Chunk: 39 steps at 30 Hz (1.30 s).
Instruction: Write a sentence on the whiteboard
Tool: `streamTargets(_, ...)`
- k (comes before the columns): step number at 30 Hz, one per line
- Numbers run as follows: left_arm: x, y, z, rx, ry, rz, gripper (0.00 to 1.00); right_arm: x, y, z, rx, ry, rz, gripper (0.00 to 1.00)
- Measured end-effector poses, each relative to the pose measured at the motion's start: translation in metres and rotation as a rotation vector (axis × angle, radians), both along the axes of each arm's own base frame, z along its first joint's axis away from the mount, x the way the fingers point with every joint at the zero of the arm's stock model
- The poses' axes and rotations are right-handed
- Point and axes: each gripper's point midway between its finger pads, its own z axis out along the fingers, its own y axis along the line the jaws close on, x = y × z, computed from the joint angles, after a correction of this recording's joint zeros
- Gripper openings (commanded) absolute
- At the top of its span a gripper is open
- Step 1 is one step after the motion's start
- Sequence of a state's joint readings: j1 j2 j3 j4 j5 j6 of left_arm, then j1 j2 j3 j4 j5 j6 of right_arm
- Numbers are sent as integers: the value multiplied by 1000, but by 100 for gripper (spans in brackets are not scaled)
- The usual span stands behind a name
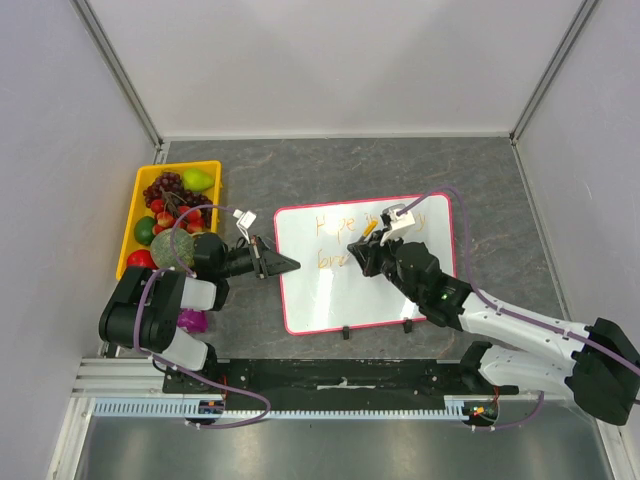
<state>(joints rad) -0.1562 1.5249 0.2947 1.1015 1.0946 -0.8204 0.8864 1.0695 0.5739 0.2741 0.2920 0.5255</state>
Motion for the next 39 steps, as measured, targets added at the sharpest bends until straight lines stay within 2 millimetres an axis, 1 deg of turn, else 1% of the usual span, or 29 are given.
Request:
streamTargets(20, 0, 0, 0, 0, -1, -1, 2, -3, -13, 2, -18, 0, -34, 0)
streamTargets(23, 0, 0, 0, -1, -4, -3, 2, -4, -19, 5, -21, -7, -45, 0)
streamTargets(30, 0, 0, 1, -1, -4, -3, 2, -3, -28, 21, -11, -38, -77, 0)
streamTargets(34, 0, 0, 1, -1, -4, -3, 2, 1, -31, 21, -23, -39, -98, 0)
streamTargets(39, 0, 0, 1, -1, -4, -3, 2, 4, -31, 12, -50, -25, -110, 0)
